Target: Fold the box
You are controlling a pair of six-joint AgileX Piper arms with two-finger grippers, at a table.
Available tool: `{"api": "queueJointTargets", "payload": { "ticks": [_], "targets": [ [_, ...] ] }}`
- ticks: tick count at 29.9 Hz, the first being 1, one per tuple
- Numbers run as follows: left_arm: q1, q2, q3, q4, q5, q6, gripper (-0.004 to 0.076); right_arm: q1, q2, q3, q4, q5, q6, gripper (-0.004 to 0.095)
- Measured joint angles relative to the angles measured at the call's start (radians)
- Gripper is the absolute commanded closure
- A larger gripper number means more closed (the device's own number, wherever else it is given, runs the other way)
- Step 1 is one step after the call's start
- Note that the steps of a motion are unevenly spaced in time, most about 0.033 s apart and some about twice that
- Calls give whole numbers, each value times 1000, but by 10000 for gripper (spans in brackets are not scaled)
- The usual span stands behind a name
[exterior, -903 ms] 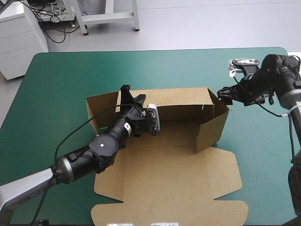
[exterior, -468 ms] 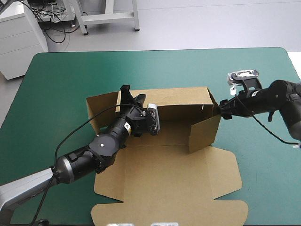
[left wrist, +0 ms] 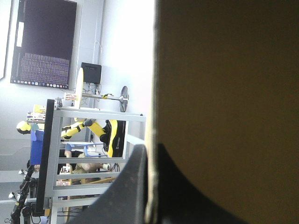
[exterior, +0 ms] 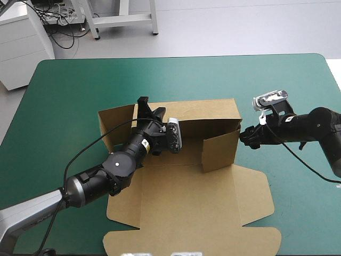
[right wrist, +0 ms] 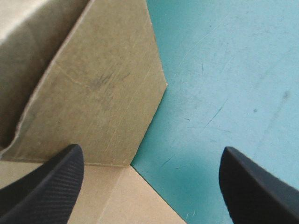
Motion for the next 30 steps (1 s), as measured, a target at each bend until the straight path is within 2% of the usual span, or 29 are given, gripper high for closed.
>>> {"api": "queueJointTargets", "payload": {
  "ticks": [8,21,25,30],
  "targets": [
    [0,0,0,-4,0,0,755,0,-15,0,15,69,-33,174],
    [0,0,0,-16,-28,0,755,3,-10,0,190,95,-168,174],
    [0,0,-2,-26,-37,3,755,57,10,0,175,61,-182,174],
    [0,0,-3,-48,-42,13,737,141,41,0,100,-16,-147,174]
  ]
}}
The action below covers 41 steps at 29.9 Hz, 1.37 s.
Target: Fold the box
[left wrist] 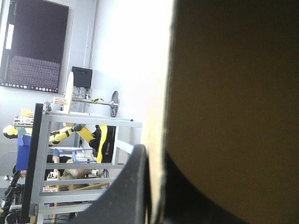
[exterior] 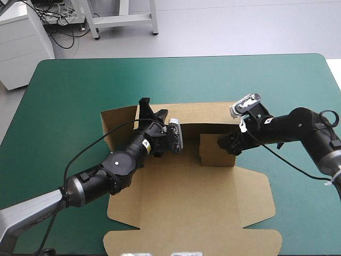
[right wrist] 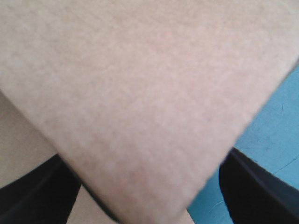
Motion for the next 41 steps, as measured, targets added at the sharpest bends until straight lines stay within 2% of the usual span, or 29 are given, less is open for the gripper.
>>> {"api": "queueJointTargets", "payload": {
  "ticks": [2,5,12,18,27,30,34,37,41],
  "targets": [
    [0,2,0,-14,0,15,735,20,2,0,-29,-24,15,177],
    [0,10,0,-15,6,21,735,29,2,0,-50,-45,34,253],
    [0,14,0,-28,14,37,734,29,6,0,-78,-91,50,594],
    [0,14,0,-35,28,40,734,28,10,0,-89,-114,56,933],
    [0,14,0,-38,35,40,720,27,10,0,-88,-113,85,929],
    [0,14,0,-38,36,40,624,27,11,0,-88,-115,107,929],
    [-17,8,0,-46,31,40,402,27,11,0,-100,-120,151,929],
    [-49,-15,1,-46,27,39,279,26,11,0,-119,-124,179,929],
    [-101,-47,1,-46,69,39,254,26,11,0,-145,-132,216,929]
  ]
}}
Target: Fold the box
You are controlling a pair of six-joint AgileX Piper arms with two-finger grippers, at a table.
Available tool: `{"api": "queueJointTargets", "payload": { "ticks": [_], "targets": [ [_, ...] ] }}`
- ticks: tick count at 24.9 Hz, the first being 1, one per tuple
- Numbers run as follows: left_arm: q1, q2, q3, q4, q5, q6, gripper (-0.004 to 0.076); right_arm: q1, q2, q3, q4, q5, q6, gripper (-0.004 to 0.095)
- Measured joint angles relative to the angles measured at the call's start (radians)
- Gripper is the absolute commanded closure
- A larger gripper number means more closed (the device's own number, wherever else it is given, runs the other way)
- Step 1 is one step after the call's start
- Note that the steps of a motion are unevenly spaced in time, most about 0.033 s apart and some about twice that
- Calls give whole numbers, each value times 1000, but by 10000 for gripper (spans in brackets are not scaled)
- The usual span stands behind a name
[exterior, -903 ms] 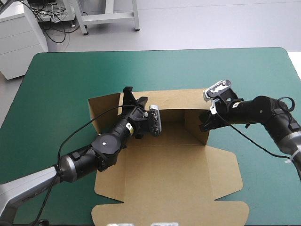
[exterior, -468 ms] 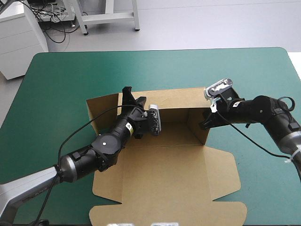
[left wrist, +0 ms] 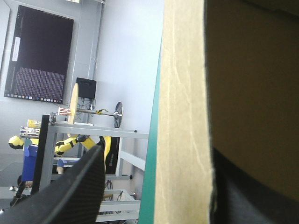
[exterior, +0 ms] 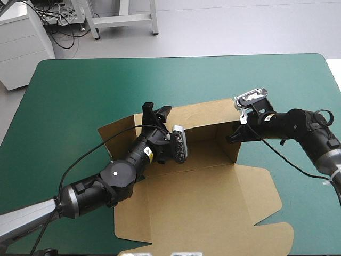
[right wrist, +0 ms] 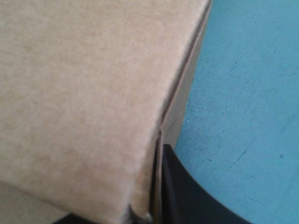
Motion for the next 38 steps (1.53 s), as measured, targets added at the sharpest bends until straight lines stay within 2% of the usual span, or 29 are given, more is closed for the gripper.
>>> {"api": "queueJointTargets", "payload": {
  "ticks": [7,11,13,14,15,16,19,20,22,26,28,33,38],
  "targets": [
    [-139,-48,0,-78,101,53,254,2,0,-5,-19,-7,35,929],
    [-240,-60,-14,-176,197,126,258,2,0,-8,-36,-8,59,929],
    [-291,-61,-41,-246,257,182,291,3,0,-8,-40,-8,59,930],
    [-313,-61,-57,-276,280,205,374,3,0,-9,-41,-8,59,930],
    [-352,-62,-108,-351,331,271,414,3,0,-9,-44,-8,62,930],
    [-365,-63,-138,-381,350,303,505,3,0,-10,-44,-8,63,930],
    [-397,-66,-305,-561,402,437,601,3,0,-11,-44,-8,64,930],
    [-398,-66,-333,-596,412,457,671,3,0,-11,-44,-8,64,930],
    [-398,-66,-427,-664,464,513,749,3,0,-11,-45,-8,66,930],
    [-393,-66,-557,-699,611,567,734,3,0,-11,-48,-8,66,930],
    [-353,-66,-592,-730,651,577,734,3,0,-11,-53,-8,66,930],
    [-183,-67,-637,-856,678,636,732,3,0,-13,-62,-8,67,930],
    [28,-76,-644,-975,660,648,733,3,0,-13,-63,-8,67,930]
  ]
}}
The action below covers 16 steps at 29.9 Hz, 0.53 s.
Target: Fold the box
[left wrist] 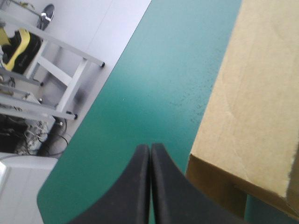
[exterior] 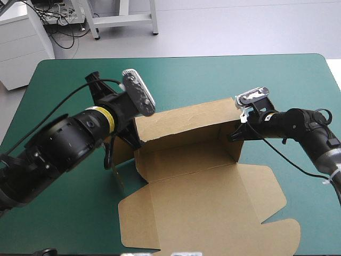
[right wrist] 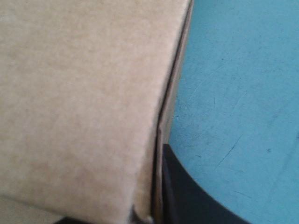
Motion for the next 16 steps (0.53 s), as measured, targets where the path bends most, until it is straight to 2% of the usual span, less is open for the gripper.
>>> {"api": "queueJointTargets", "payload": {
  "ticks": [6,10,16],
  "targets": [
    [269,-33,0,-197,-62,-22,733,0,0,0,-2,0,0,930],
    [445,-53,0,-282,-41,-30,733,0,0,0,-3,2,0,930],
    [618,-85,6,-380,-11,-32,733,0,0,0,-4,3,1,930]
  ]
}}
